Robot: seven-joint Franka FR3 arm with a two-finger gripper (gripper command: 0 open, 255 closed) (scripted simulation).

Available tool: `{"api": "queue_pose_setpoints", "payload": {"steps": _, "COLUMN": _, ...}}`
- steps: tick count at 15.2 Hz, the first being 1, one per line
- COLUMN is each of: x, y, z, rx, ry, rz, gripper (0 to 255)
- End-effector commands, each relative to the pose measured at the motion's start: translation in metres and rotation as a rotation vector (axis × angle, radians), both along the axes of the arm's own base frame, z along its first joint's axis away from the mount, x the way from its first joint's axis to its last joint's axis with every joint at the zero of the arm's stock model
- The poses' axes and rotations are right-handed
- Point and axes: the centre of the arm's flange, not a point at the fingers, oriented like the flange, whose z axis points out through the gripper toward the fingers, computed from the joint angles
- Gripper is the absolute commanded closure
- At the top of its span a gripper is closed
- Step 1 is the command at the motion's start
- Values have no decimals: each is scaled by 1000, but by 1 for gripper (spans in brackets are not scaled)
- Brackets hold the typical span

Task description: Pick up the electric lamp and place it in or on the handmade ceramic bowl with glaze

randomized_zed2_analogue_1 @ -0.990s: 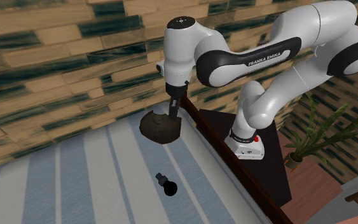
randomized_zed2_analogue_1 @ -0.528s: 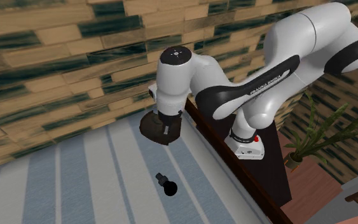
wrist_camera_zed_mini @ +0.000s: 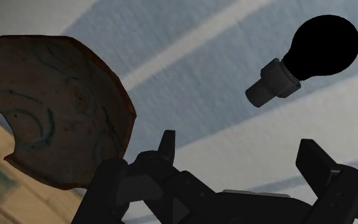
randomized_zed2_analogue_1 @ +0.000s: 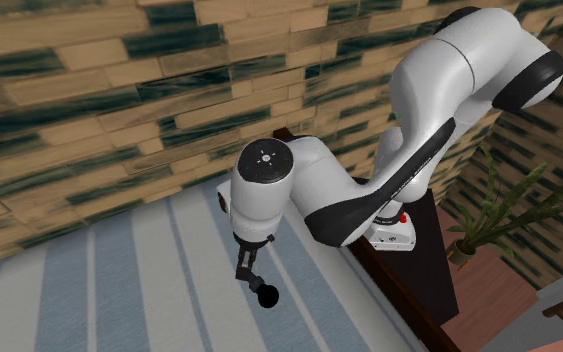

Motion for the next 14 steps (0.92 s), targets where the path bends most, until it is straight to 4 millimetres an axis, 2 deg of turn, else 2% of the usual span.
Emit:
{"api": "queue_pose_setpoints", "payload": {"steps": 1, "x": 2, "y": 12, "z": -10, "rx": -1, "ry": -8, "rz": -1, "gripper": 0}}
{"api": "queue_pose_setpoints", "payload": {"steps": 8, "x": 9, "y": 9, "z": -43, "rx": -1, "ry": -8, "rz": -1, "gripper": 0}}
{"api": "queue_pose_setpoints", "payload": {"steps": 14, "x": 9, "y": 9, "z": -43, "rx": -1, "ry": -8, "rz": -1, "gripper": 0}}
